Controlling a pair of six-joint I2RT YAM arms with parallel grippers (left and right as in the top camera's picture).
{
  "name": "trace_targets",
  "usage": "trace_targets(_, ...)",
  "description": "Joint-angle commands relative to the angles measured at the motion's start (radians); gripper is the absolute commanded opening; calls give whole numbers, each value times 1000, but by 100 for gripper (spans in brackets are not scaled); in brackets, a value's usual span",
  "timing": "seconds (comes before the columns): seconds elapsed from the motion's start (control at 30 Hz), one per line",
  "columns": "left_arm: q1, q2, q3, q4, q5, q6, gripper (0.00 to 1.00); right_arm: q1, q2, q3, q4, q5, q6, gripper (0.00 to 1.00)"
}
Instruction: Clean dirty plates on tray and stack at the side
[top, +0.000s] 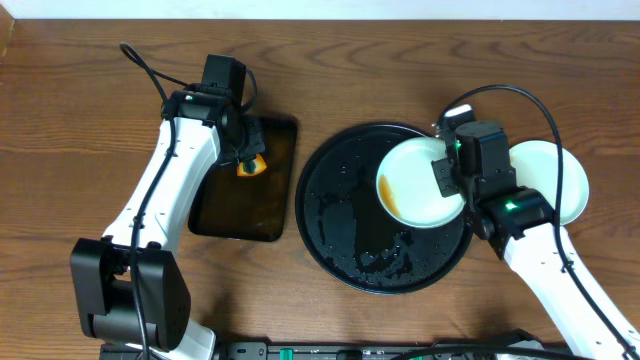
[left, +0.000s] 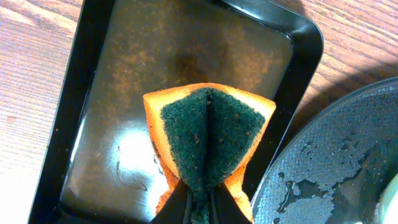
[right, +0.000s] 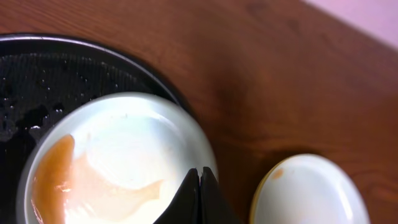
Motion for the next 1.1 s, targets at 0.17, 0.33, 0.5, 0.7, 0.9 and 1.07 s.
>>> trace_targets(0.17,1,10,-6,-3,-12,-2,8,82,-15,38,-4,89,-67,1)
trace_targets(0.33,1,10,-6,-3,-12,-2,8,34,-12,33,-77,49,233,17)
trace_targets(0.5,1,10,-6,-3,-12,-2,8,-69,8,-4,-122,-167,310,31)
trace_targets(0.7,1,10,-6,-3,-12,-2,8,-168,83,-40,-163,-349,341,29)
trace_targets(0.9,1,10,-6,-3,-12,-2,8,-196,196,-61,-161,-366,373,25)
trace_targets(1.07,1,10,-6,-3,-12,-2,8,-196,292,-61,-145,-365,381,24)
